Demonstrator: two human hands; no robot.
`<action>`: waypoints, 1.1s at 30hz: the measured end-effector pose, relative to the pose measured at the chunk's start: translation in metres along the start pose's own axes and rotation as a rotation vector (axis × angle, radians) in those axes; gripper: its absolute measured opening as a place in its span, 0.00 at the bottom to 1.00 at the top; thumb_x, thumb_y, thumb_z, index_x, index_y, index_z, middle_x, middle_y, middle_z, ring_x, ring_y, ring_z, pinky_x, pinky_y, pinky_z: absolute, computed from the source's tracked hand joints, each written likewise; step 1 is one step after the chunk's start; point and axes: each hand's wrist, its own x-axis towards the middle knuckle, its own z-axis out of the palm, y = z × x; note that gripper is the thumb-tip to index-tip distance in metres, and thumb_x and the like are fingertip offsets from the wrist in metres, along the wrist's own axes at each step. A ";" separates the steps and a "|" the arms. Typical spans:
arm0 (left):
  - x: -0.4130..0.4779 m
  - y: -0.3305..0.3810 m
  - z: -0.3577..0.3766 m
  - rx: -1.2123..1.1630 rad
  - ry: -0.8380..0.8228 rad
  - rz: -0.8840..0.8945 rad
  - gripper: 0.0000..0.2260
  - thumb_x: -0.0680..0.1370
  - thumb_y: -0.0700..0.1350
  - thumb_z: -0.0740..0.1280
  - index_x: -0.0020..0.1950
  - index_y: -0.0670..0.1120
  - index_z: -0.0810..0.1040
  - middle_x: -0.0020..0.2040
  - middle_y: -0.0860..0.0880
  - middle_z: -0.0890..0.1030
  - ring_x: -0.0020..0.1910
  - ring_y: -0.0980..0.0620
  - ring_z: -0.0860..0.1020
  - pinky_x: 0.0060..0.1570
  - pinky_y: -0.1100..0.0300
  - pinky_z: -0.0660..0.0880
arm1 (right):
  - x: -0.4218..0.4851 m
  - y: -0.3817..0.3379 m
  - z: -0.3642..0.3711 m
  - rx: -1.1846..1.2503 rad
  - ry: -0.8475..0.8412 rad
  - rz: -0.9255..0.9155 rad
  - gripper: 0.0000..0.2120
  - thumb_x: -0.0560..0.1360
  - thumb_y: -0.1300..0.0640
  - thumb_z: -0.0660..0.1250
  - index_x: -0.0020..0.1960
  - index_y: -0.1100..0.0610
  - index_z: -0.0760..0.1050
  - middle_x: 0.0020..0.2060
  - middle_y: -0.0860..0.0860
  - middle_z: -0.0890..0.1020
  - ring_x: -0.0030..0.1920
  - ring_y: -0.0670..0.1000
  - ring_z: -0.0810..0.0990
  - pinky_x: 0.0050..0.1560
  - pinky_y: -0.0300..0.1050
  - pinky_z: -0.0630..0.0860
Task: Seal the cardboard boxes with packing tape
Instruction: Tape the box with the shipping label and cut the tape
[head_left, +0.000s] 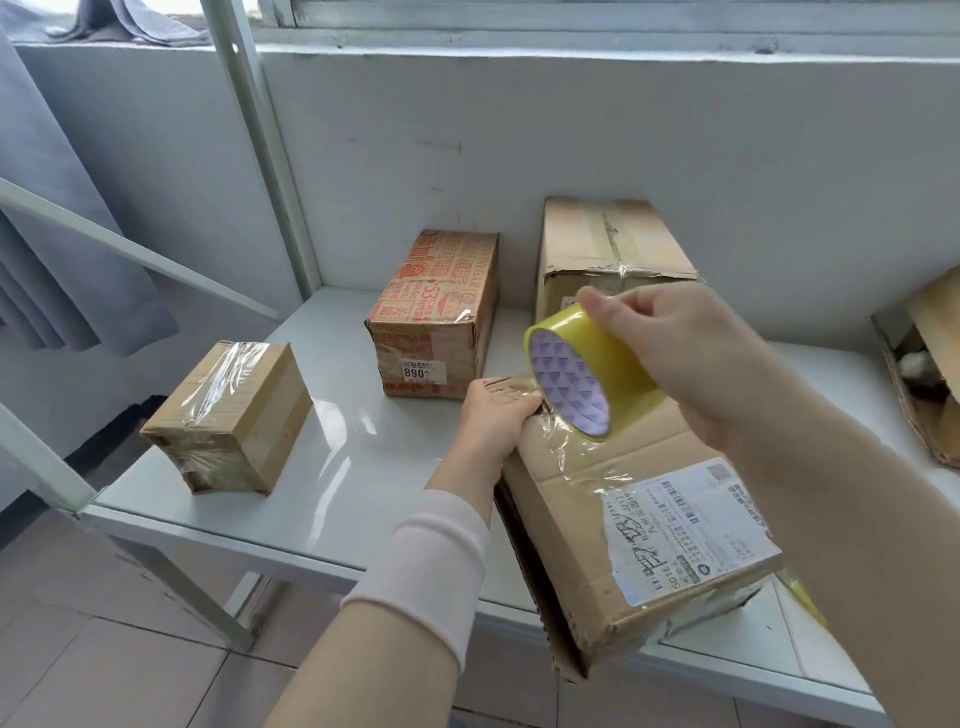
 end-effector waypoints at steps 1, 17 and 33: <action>0.003 -0.002 0.001 -0.003 0.009 -0.013 0.27 0.55 0.49 0.70 0.50 0.35 0.78 0.47 0.41 0.82 0.44 0.50 0.77 0.46 0.57 0.74 | -0.012 0.004 -0.007 -0.005 0.001 0.012 0.20 0.75 0.46 0.64 0.45 0.65 0.77 0.37 0.55 0.75 0.38 0.50 0.70 0.39 0.44 0.66; -0.009 -0.018 0.006 -0.077 0.183 0.065 0.16 0.83 0.45 0.52 0.70 0.47 0.67 0.67 0.46 0.72 0.67 0.47 0.69 0.71 0.49 0.60 | -0.078 0.067 -0.009 0.428 -0.248 0.066 0.19 0.61 0.37 0.73 0.47 0.47 0.81 0.34 0.53 0.84 0.38 0.51 0.84 0.40 0.45 0.80; -0.006 -0.006 0.006 0.114 0.210 0.043 0.18 0.84 0.44 0.50 0.73 0.44 0.65 0.72 0.47 0.69 0.71 0.47 0.65 0.73 0.48 0.54 | -0.141 0.053 -0.025 0.290 0.006 0.095 0.19 0.61 0.38 0.71 0.40 0.52 0.77 0.26 0.50 0.83 0.28 0.42 0.81 0.29 0.25 0.71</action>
